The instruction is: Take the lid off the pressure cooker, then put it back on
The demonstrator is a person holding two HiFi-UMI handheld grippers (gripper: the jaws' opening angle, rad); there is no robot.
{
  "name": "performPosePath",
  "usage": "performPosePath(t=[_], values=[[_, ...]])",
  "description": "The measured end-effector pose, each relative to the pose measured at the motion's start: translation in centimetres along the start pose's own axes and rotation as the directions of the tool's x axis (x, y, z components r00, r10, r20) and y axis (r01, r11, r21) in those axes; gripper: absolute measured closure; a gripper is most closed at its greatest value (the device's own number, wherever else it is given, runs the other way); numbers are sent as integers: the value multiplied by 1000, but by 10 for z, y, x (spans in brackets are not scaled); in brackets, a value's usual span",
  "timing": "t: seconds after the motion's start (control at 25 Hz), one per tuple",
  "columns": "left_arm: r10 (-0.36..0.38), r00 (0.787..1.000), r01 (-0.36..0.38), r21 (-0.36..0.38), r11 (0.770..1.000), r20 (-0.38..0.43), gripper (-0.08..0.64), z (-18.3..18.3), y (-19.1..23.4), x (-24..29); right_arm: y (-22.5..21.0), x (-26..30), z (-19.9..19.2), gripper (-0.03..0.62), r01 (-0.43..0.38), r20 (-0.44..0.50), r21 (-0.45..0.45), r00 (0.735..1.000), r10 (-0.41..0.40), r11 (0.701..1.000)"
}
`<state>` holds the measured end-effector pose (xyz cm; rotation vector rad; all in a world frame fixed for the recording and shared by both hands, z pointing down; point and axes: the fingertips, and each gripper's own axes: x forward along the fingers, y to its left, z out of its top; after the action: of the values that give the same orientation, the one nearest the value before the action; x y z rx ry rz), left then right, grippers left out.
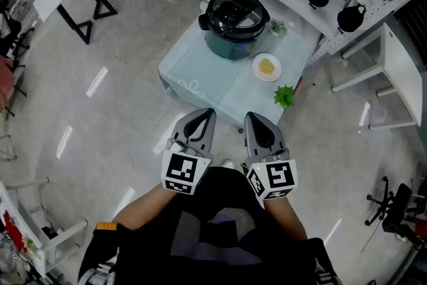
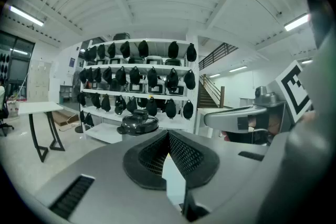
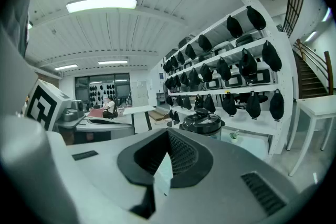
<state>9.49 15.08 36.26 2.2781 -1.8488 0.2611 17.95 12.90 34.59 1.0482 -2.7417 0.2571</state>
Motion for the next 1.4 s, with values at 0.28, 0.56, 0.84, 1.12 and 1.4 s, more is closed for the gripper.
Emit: performPosePath(t=[0.28,0.56,0.84,1.12,1.4], values=[[-20,1000,20,14,1000,-2,552,3,20,3,6,18,5,578,24,8,1,1000,-24,1000],[-58,998,58,28,998,10,552,11,47,10,16,42,11,577,48,15,33,999,-48,998],[-99,995,98,37,994,20,552,17,79,11,23,67,18,576,88,18,51,996,-89,995],[-102,995,102,29,994,22,552,19,117,9,24,90,29,574,128,27,47,991,-129,991],[-105,994,105,13,994,16,552,23,135,35,7,114,36,568,115,15,14,993,-115,993]])
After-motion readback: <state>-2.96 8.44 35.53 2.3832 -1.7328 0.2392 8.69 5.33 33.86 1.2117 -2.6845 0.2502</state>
